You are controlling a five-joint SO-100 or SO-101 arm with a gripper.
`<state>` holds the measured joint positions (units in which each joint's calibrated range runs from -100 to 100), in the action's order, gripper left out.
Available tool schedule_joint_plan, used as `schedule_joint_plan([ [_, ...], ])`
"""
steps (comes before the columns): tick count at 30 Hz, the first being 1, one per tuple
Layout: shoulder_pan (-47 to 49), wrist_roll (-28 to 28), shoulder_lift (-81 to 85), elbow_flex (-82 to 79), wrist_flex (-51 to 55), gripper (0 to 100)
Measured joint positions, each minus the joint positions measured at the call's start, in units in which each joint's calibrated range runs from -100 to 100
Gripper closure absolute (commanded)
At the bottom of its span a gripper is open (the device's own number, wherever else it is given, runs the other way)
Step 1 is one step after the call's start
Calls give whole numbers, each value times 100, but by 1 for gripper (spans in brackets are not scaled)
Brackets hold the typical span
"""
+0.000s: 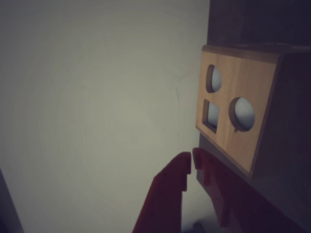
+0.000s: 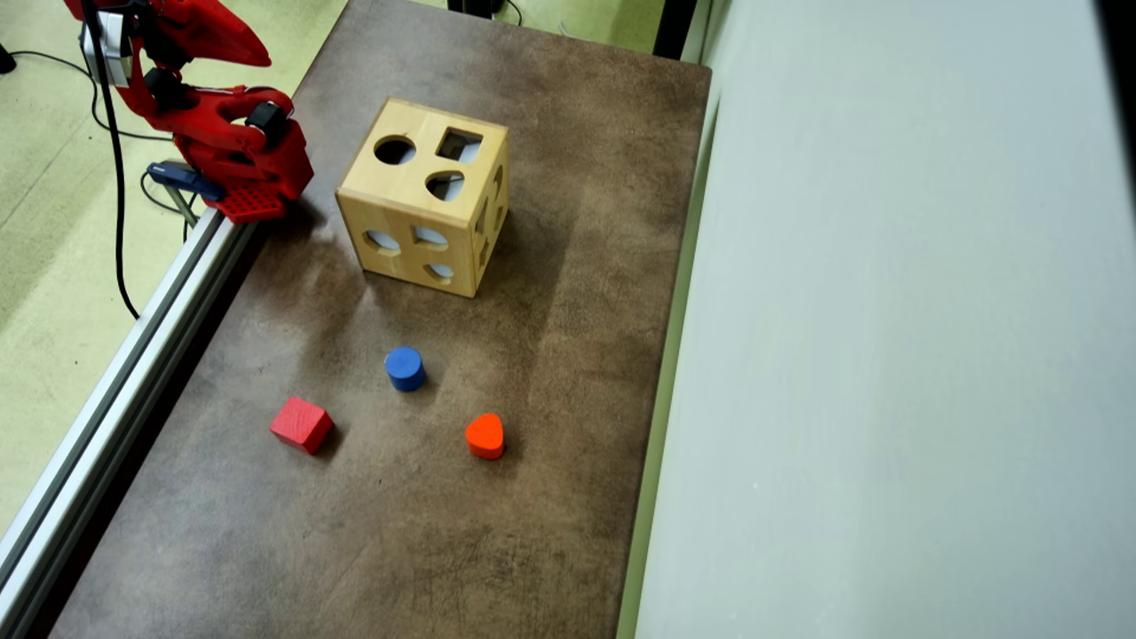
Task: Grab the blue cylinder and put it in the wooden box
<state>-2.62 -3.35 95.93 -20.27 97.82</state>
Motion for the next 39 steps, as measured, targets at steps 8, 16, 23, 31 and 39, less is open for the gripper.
schedule_joint_plan([
  [8, 0, 0, 0, -18, 0, 98],
  [16, -43, 0, -492, -9, 0, 98],
  [23, -57, 0, -2280, -18, -428, 98],
  [31, -898, -10, -3932, 271, -1703, 98],
  [39, -1969, -20, -5822, 1472, -2066, 98],
])
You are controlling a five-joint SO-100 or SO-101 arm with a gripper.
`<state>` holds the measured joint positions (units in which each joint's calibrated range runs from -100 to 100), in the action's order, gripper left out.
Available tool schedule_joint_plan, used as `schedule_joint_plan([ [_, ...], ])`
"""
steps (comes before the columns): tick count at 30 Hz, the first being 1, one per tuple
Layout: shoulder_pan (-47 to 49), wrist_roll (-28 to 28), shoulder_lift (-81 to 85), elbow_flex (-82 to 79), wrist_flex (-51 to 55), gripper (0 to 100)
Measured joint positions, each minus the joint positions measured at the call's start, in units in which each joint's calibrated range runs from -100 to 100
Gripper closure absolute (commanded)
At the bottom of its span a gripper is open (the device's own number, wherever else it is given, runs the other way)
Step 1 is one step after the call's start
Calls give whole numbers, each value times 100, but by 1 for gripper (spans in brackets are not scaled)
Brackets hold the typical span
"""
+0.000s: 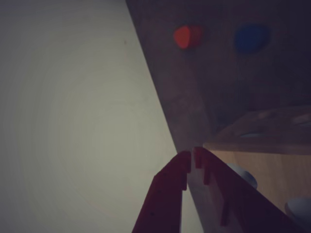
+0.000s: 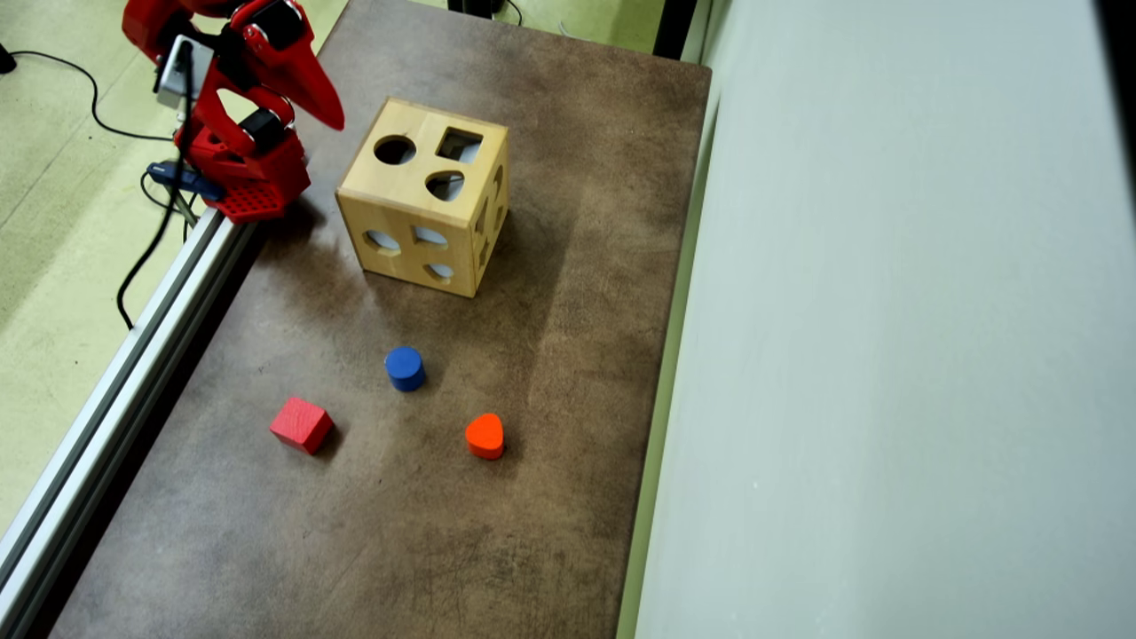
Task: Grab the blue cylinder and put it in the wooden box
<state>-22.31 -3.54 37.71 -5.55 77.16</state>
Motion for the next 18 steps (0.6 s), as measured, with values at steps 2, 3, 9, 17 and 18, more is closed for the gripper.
schedule_joint_plan([
  [2, -129, 0, -568, 352, 0, 98],
  [3, -187, 0, -864, 515, 0, 98],
  [9, -352, 0, -2144, 894, 0, 98],
  [17, -331, 0, -3305, 903, -16, 98],
  [18, -331, 0, -3492, 903, -24, 98],
])
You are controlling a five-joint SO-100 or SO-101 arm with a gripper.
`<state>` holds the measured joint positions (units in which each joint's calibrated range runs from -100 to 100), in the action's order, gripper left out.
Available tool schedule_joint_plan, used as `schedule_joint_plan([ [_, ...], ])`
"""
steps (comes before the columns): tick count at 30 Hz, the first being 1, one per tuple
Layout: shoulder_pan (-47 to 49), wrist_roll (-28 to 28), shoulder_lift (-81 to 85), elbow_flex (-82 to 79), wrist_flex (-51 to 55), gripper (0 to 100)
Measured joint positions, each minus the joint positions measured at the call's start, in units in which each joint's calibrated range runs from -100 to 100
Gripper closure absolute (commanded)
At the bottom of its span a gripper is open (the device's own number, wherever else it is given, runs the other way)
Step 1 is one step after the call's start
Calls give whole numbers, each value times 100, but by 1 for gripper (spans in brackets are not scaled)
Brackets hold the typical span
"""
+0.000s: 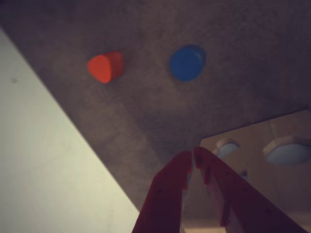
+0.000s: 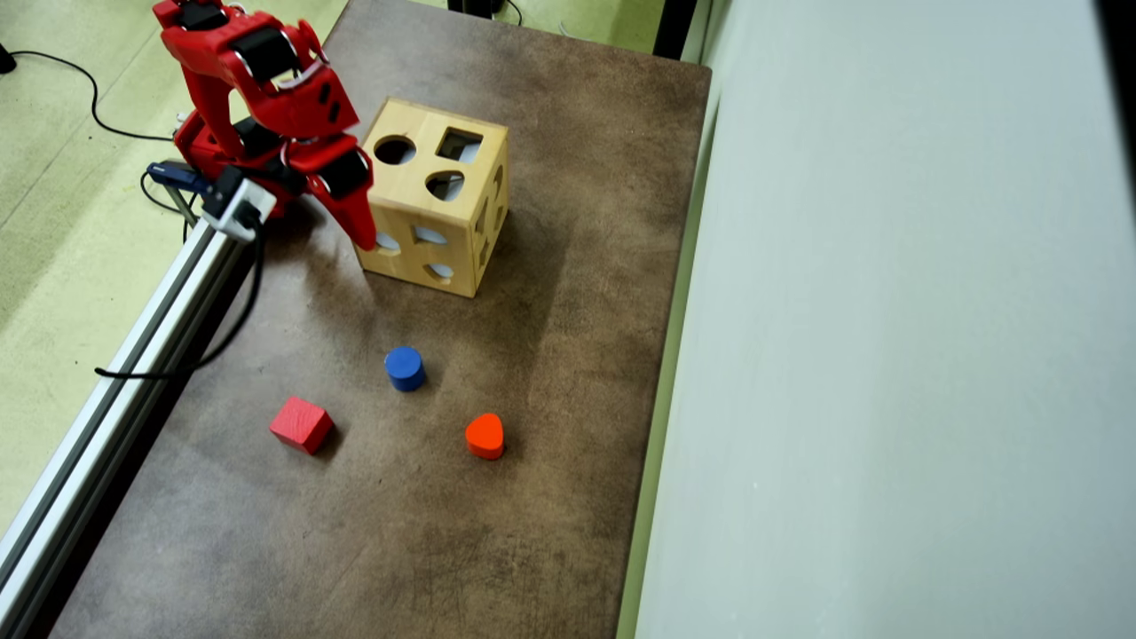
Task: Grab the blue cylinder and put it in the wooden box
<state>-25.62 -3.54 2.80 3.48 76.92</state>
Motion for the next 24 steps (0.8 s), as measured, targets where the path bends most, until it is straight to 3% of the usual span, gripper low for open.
schedule_joint_plan([
  [8, 0, -10, -1339, 27, -89, 92],
  [15, -43, -29, -1686, 27, -977, 88],
  [24, -50, -537, -1814, 27, -1033, 88],
])
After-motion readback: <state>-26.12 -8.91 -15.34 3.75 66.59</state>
